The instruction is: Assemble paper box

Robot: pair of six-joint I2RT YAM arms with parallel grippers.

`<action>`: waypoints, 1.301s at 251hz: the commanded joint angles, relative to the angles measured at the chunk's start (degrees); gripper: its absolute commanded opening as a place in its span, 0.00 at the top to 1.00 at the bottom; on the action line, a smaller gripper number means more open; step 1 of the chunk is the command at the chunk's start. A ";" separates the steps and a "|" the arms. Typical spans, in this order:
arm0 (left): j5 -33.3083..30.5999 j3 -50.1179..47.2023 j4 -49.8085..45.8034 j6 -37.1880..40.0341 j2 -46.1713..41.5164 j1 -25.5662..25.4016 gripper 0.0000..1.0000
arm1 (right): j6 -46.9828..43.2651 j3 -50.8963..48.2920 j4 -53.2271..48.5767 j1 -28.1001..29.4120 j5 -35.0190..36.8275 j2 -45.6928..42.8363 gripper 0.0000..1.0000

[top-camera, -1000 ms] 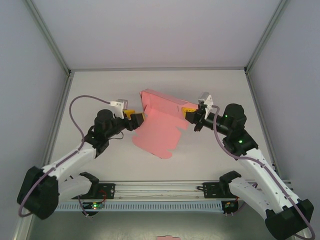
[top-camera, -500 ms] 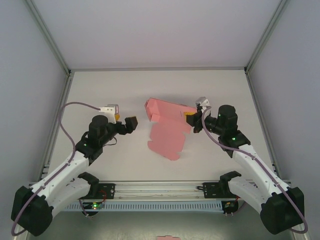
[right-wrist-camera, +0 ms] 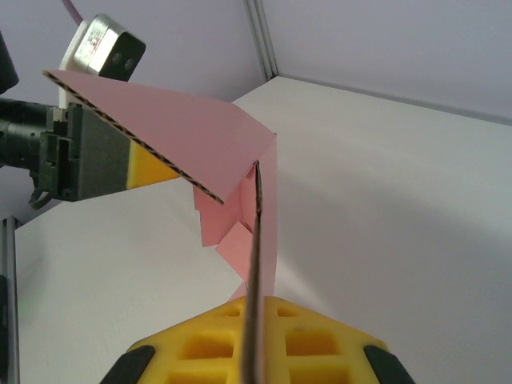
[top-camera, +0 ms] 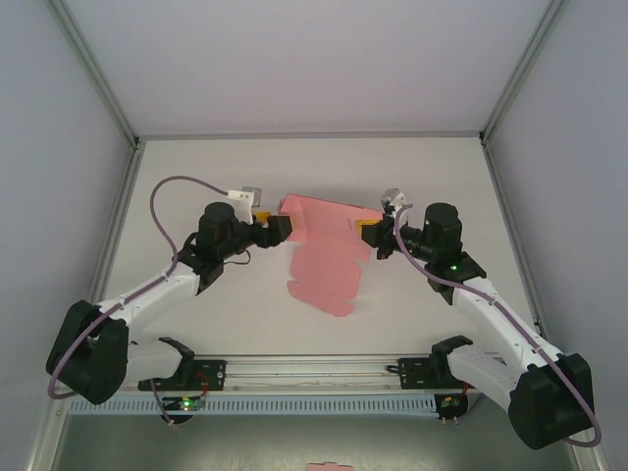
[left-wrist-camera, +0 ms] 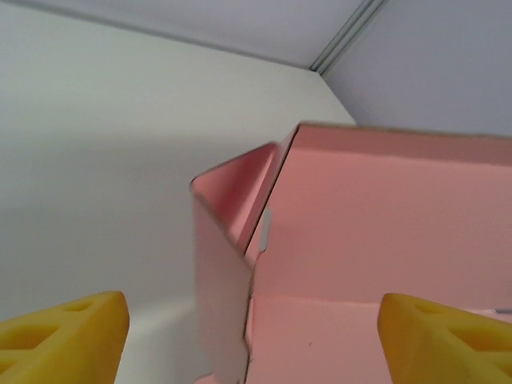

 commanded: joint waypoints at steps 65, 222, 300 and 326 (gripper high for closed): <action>1.05 3.22 -0.54 2.95 5.22 -1.45 0.54 | 2.08 -0.20 2.85 -1.08 -1.67 -0.33 1.00; -12.26 7.66 -10.84 21.74 9.53 -7.45 1.00 | -30.31 13.87 -22.69 -0.75 18.14 -0.15 0.07; -13.98 7.11 -10.36 23.79 9.67 -9.54 1.00 | -47.62 32.07 -42.09 6.67 14.27 22.59 0.21; -14.36 7.36 -11.26 24.15 9.51 -9.84 1.00 | -48.37 35.33 -45.17 6.27 14.51 26.83 0.24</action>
